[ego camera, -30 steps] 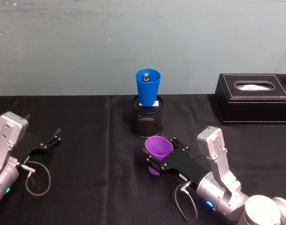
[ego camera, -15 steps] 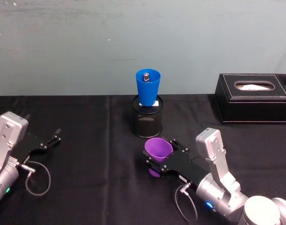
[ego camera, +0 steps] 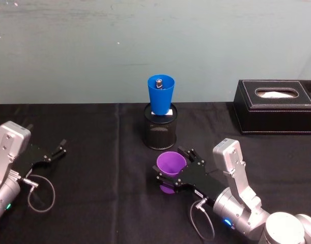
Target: Pick up one cup with a gripper and tap it against the other cup.
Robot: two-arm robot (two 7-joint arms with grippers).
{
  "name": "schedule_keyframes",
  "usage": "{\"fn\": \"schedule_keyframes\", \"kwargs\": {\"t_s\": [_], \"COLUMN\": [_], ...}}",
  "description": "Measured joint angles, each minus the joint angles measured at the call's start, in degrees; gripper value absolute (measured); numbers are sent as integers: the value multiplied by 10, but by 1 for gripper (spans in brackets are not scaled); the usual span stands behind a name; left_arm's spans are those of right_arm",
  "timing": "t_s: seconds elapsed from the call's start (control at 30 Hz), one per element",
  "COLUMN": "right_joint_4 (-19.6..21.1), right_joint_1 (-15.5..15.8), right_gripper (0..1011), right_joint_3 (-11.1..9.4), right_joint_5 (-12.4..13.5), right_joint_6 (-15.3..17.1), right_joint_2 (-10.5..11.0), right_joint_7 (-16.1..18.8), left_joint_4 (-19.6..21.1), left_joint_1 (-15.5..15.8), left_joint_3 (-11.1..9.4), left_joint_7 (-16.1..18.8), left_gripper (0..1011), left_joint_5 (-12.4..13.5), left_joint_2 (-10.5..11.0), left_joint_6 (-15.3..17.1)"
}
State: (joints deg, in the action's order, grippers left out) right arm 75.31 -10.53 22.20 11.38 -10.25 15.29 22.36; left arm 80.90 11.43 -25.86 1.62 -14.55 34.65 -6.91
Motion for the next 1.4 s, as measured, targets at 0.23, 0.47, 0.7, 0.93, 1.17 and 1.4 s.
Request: {"fn": "schedule_keyframes", "kwargs": {"t_s": [0.23,0.47,0.7,0.93,1.17,1.4], "right_joint_4": [22,61,102,117,100,86], "right_joint_1": [2,11,33,58,66,65], "right_gripper": [1002,1002,1002,1003,1002,1003], "right_joint_3": [-2,-19,-58,-105,-141,-151], "right_joint_5": [-5,-4,-11,-31,-37,-45], "right_joint_6": [-7,-11,10,34,54,55], "right_joint_2": [2,-1,-20,-52,-79,-86], "right_joint_7": [0,-16,-85,-172,-214,-209], "left_joint_4": [0,0,0,0,0,0], "left_joint_1": [0,0,0,0,0,0], "left_joint_3": [0,0,0,0,0,0], "left_joint_7": [0,0,0,0,0,0], "left_gripper": [1000,1000,1000,1000,1000,1000], "left_joint_5": [0,0,0,0,0,0], "left_joint_2": [0,0,0,0,0,0], "left_joint_6": [0,0,0,0,0,0]}}
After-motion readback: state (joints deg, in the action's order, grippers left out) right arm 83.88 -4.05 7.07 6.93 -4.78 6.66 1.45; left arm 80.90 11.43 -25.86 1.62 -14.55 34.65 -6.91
